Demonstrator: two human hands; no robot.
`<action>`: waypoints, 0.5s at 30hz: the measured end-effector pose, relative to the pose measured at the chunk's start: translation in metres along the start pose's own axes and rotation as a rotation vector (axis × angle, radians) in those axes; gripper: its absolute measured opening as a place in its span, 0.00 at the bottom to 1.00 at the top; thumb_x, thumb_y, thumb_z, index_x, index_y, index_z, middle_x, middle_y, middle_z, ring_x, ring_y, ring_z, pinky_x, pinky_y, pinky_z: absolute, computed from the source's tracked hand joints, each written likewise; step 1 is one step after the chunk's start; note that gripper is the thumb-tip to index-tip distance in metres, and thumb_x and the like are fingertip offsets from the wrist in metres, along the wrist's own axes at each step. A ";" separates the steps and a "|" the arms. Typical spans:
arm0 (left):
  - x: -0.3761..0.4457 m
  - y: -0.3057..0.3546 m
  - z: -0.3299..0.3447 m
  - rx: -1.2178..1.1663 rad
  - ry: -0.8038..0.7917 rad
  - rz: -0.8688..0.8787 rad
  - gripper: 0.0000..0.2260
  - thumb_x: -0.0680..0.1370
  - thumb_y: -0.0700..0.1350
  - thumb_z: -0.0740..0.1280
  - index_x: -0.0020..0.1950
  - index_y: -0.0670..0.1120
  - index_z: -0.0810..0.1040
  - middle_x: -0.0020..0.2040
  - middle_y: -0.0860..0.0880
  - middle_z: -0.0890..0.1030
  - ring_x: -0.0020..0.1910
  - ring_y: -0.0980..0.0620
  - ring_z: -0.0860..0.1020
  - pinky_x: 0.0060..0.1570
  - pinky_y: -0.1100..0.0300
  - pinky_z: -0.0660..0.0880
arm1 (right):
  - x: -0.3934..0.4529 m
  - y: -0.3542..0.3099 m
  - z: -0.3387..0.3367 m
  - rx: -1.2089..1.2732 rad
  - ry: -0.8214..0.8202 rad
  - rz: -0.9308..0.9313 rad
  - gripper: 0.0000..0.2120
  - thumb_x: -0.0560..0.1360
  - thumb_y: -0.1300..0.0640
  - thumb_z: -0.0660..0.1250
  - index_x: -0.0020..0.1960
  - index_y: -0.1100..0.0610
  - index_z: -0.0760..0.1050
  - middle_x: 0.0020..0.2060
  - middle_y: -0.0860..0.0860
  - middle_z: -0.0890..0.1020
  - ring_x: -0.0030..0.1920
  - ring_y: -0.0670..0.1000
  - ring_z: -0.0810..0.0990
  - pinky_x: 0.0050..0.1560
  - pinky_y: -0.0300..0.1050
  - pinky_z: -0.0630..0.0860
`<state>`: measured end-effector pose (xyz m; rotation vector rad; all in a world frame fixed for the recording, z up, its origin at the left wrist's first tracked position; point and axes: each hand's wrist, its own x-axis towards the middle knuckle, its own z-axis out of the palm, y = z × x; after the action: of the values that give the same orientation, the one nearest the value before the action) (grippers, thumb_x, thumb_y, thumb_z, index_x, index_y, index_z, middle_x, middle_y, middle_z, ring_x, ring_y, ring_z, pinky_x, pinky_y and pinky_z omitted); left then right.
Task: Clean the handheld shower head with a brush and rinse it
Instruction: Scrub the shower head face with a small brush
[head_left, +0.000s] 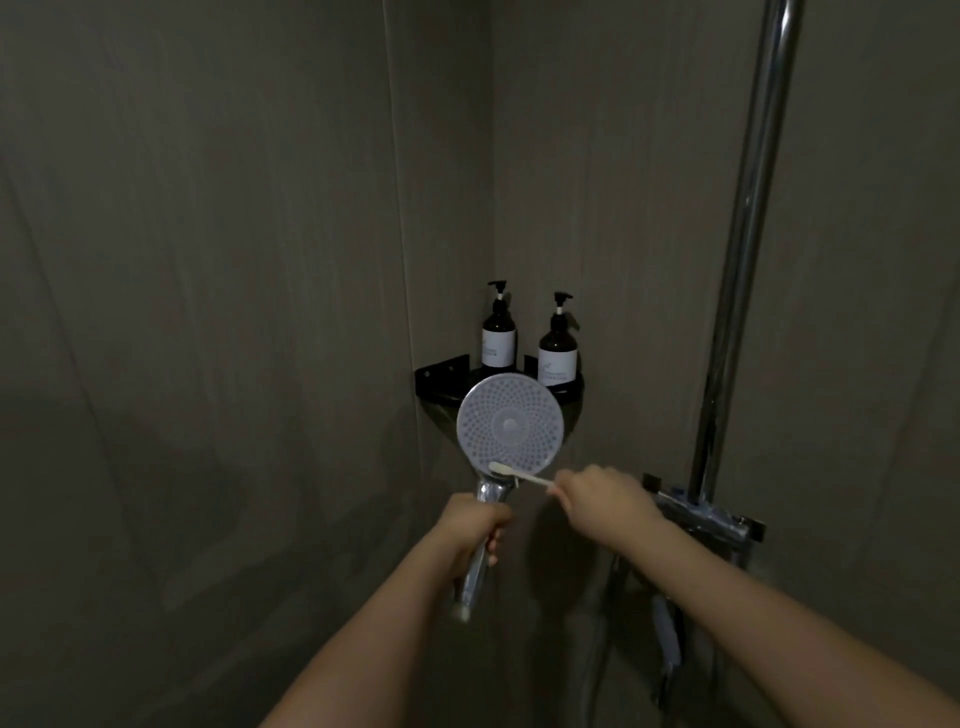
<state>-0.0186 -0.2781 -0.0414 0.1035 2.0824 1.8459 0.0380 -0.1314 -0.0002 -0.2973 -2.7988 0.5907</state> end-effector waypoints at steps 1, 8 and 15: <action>0.000 0.000 0.000 0.002 -0.002 0.000 0.15 0.74 0.35 0.64 0.28 0.43 0.67 0.16 0.50 0.66 0.14 0.55 0.63 0.18 0.69 0.63 | 0.003 0.002 -0.004 0.008 0.032 0.015 0.16 0.82 0.50 0.51 0.56 0.58 0.73 0.48 0.57 0.81 0.45 0.57 0.80 0.40 0.44 0.69; -0.002 0.005 0.001 0.008 -0.024 0.013 0.15 0.74 0.35 0.65 0.29 0.43 0.67 0.17 0.50 0.66 0.14 0.55 0.63 0.19 0.69 0.63 | 0.000 0.001 -0.011 -0.006 0.082 0.021 0.16 0.82 0.49 0.50 0.56 0.56 0.72 0.45 0.55 0.81 0.41 0.54 0.78 0.39 0.46 0.72; -0.003 0.013 0.003 -0.003 -0.026 0.024 0.15 0.75 0.35 0.64 0.29 0.44 0.66 0.17 0.50 0.66 0.14 0.56 0.63 0.19 0.69 0.63 | 0.001 0.006 -0.009 -0.031 0.141 0.005 0.17 0.82 0.49 0.50 0.56 0.58 0.72 0.41 0.55 0.79 0.41 0.56 0.80 0.39 0.47 0.72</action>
<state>-0.0175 -0.2743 -0.0289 0.1516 2.0700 1.8520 0.0407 -0.1227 0.0055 -0.3391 -2.6745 0.5079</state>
